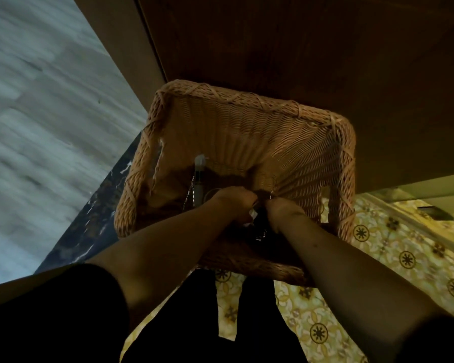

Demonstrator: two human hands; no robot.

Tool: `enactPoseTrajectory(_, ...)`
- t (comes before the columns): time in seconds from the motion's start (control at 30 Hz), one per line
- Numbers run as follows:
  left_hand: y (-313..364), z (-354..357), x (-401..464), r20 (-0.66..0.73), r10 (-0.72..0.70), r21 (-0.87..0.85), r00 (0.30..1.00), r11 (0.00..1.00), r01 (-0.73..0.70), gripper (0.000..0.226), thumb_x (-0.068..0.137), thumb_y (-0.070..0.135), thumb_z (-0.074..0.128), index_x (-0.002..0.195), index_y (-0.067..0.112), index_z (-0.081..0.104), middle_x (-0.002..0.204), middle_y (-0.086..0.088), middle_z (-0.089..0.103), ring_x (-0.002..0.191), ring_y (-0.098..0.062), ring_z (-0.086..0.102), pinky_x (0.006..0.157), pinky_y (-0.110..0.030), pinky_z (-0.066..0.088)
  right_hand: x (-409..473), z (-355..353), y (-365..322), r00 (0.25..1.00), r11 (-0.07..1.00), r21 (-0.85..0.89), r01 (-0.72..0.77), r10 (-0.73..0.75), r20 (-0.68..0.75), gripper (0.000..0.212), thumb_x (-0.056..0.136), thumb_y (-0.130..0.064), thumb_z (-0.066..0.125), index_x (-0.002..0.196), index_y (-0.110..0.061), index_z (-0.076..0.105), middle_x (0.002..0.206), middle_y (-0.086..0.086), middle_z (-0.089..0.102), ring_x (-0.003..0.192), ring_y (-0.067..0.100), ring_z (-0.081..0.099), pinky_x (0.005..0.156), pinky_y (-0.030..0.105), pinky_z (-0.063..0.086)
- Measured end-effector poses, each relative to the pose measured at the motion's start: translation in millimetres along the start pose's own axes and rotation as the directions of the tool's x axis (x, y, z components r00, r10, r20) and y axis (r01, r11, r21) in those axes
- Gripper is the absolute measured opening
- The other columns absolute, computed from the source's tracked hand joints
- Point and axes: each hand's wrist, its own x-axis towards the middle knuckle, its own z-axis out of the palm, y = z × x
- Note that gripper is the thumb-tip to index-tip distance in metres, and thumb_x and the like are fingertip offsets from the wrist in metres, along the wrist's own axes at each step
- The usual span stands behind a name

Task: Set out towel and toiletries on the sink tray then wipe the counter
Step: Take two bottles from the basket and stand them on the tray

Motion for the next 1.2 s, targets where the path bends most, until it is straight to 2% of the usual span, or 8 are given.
enactPoseTrajectory(0.27,2,-14,-3,-0.065,0.006,-0.018,0.998,1.0,-0.008,0.025,0.091,0.038,0.06,0.106,0.018,0.062,0.112,-0.009,0.066,0.098,-0.027,0.062,0.078,-0.038,0.05,-25,-14,4,0.995,1.0,-0.025,-0.016,0.013,-0.1,0.046,0.098,-0.028,0.061,0.141,-0.014,0.052,0.141,0.013,0.057,0.124,0.031,0.058,0.099,0.043,0.052)
enactPoseTrajectory(0.4,5,-28,-23,-0.192,0.073,-0.012,0.979,0.997,-0.077,0.018,0.088,0.041,0.059,0.088,0.023,0.057,0.09,-0.003,0.063,0.087,-0.025,0.062,0.066,-0.032,0.041,-59,-43,8,0.988,1.0,0.026,-0.002,0.006,-0.153,0.045,0.097,-0.036,0.058,0.137,-0.015,0.057,0.139,0.011,0.059,0.124,0.03,0.058,0.099,0.041,0.051)
enactPoseTrajectory(0.57,14,-67,-65,-0.33,0.081,-0.003,0.941,0.996,-0.087,0.019,0.092,0.039,0.057,0.1,0.022,0.059,0.088,0.002,0.06,0.09,-0.021,0.061,0.066,-0.033,0.039,-111,-90,21,0.954,0.992,0.04,0.116,-0.101,-0.282,0.02,0.087,-0.034,0.07,0.098,-0.022,0.059,0.107,0.003,0.066,0.097,0.025,0.064,0.071,0.032,0.048)
enactPoseTrajectory(0.67,22,-87,-99,-0.451,0.046,-0.032,0.891,0.997,-0.067,0.012,0.093,0.039,0.057,0.098,0.028,0.057,0.083,0.01,0.055,0.085,-0.016,0.061,0.067,-0.031,0.043,-137,-112,22,0.899,0.984,-0.013,0.18,-0.17,-0.404,0.028,0.083,-0.032,0.073,0.079,-0.031,0.045,0.086,-0.007,0.053,0.09,0.021,0.061,0.058,0.028,0.037)
enactPoseTrajectory(0.8,42,-102,-153,-0.627,-0.085,-0.122,0.774,0.992,0.01,0.006,0.093,0.04,0.054,0.092,0.034,0.056,0.081,0.016,0.058,0.075,-0.006,0.058,0.063,-0.028,0.046,-168,-142,18,0.798,0.943,-0.159,0.291,-0.331,-0.504,0.02,0.085,-0.038,0.07,0.093,-0.032,0.053,0.1,-0.007,0.059,0.098,0.02,0.06,0.075,0.036,0.05)
enactPoseTrajectory(0.9,60,-102,-197,-0.715,-0.211,-0.184,0.667,0.977,0.112,0.013,0.093,0.042,0.058,0.086,0.033,0.051,0.082,0.012,0.056,0.073,-0.009,0.054,0.061,-0.03,0.042,-192,-161,12,0.732,0.898,-0.227,0.377,-0.439,-0.521,0.02,0.085,-0.041,0.069,0.093,-0.029,0.054,0.09,-0.006,0.059,0.083,0.017,0.059,0.062,0.033,0.049)
enactPoseTrajectory(1.03,89,-91,-257,-0.816,-0.358,-0.283,0.454,0.932,0.226,0.019,0.095,0.041,0.059,0.101,0.023,0.06,0.084,0.006,0.058,0.072,-0.009,0.055,0.064,-0.023,0.046,-233,-176,-9,0.561,0.788,-0.348,0.509,-0.61,-0.56,0.021,0.083,-0.039,0.072,0.087,-0.032,0.052,0.081,-0.009,0.058,0.075,0.015,0.061,0.064,0.037,0.057)
enactPoseTrajectory(1.2,129,-64,-347,-0.841,-0.502,-0.444,0.202,0.853,0.273,0.024,0.095,0.041,0.058,0.106,0.02,0.061,0.092,0.002,0.064,0.08,-0.013,0.061,0.074,-0.032,0.055,-295,-170,-53,0.358,0.61,-0.454,0.649,-0.772,-0.525,0.019,0.086,-0.038,0.071,0.088,-0.029,0.054,0.081,-0.006,0.06,0.073,0.016,0.06,0.065,0.038,0.057)
